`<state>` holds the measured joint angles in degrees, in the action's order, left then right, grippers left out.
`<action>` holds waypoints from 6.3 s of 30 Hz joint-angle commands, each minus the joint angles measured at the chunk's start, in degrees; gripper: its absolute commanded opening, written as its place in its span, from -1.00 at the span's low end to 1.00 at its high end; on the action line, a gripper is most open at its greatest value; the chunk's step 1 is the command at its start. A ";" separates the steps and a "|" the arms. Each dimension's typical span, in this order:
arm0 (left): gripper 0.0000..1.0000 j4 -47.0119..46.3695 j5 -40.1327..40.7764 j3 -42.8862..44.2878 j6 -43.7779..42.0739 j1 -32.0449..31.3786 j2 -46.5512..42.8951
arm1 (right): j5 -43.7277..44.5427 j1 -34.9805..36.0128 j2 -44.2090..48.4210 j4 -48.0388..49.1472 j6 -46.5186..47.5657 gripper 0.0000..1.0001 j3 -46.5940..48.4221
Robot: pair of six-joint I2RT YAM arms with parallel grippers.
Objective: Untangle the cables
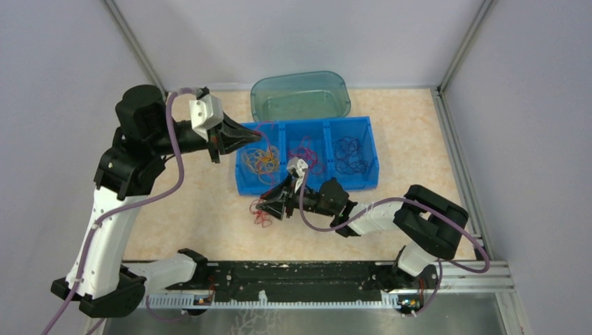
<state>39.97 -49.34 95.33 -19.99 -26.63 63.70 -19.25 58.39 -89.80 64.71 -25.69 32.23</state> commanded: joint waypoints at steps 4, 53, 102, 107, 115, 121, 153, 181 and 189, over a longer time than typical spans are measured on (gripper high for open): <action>-0.99 -6.35 -2.31 7.94 6.01 -0.34 1.03 | 1.62 1.29 -2.71 6.81 0.08 -0.33 -0.61; -1.00 -56.71 37.16 36.38 -19.64 -0.20 12.01 | 14.75 4.28 -14.10 18.12 -0.12 -0.40 -16.45; -1.00 -36.78 29.97 15.24 -2.74 -0.18 3.77 | 8.21 -4.16 20.18 -23.89 16.63 -1.00 16.18; -1.00 -27.38 29.21 8.99 1.64 -0.29 6.14 | 11.52 -9.03 22.95 -27.87 17.75 -1.00 15.91; -1.00 -21.10 26.77 6.41 4.63 -2.01 16.90 | 18.32 -17.24 26.28 -33.94 17.31 -1.00 12.95; -1.00 -24.36 20.91 4.78 9.56 -3.43 24.80 | 20.23 -19.67 30.56 -33.05 15.88 -1.00 8.60; 0.71 -20.98 27.03 -5.79 4.41 -2.46 23.73 | 22.92 -22.97 14.91 -31.03 7.68 -1.00 12.15; 0.90 -14.42 24.96 -9.81 3.05 13.36 10.63 | 19.87 -19.70 -14.71 -30.86 2.49 -1.00 40.79; 0.89 -14.74 24.42 -10.77 3.30 13.36 9.31 | 27.34 -16.13 -14.03 -33.45 7.85 -1.00 41.59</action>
<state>26.57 -23.62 85.10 -17.28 -13.23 75.24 4.29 41.89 -104.71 30.92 -19.86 73.63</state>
